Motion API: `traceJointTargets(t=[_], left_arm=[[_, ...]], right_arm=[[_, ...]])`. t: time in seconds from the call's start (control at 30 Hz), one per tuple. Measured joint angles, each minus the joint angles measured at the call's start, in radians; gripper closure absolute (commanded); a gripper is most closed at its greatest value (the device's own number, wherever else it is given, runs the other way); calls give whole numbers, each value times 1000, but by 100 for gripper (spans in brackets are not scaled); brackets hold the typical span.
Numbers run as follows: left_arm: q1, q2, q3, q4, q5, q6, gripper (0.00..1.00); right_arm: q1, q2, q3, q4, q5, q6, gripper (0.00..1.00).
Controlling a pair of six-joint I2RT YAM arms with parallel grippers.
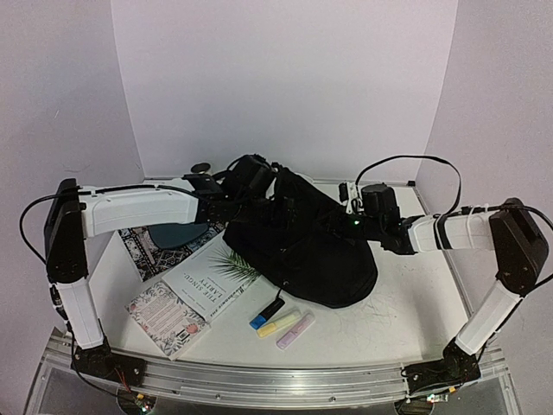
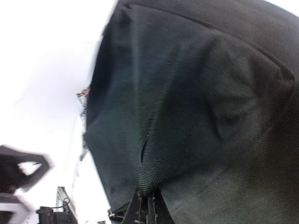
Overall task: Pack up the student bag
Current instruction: Pick up the lower front pocket of the student bag.
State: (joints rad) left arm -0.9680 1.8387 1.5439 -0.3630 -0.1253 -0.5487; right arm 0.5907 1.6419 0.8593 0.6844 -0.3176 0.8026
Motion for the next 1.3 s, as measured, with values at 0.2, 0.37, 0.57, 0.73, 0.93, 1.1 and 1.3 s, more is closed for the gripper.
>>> traceJointTargets(t=[0.2,0.37,0.57,0.73,0.93,1.1,1.3], left_arm=[[0,86,46,-38,-25,40,28],[0,151,114,-67,-36,78,25],[0,193,156,-71,-32,113,22],[0,238,171,-81,-32,138,20],[0,276,189,-86,-33,169,14],[-1,289,196,-92,-43,196,23],[-12,317,205,-104,-156,206,53]], right_arm=[[0,-13,0,11,-36,-26,100],[0,-13,0,15,-42,-33,100],[0,-13,0,18,-46,-43,100],[0,-6,2,18,-49,-53,100],[1,9,7,0,-53,-65,100],[1,12,20,-27,-54,-75,100],[4,12,36,-46,-53,-85,100]])
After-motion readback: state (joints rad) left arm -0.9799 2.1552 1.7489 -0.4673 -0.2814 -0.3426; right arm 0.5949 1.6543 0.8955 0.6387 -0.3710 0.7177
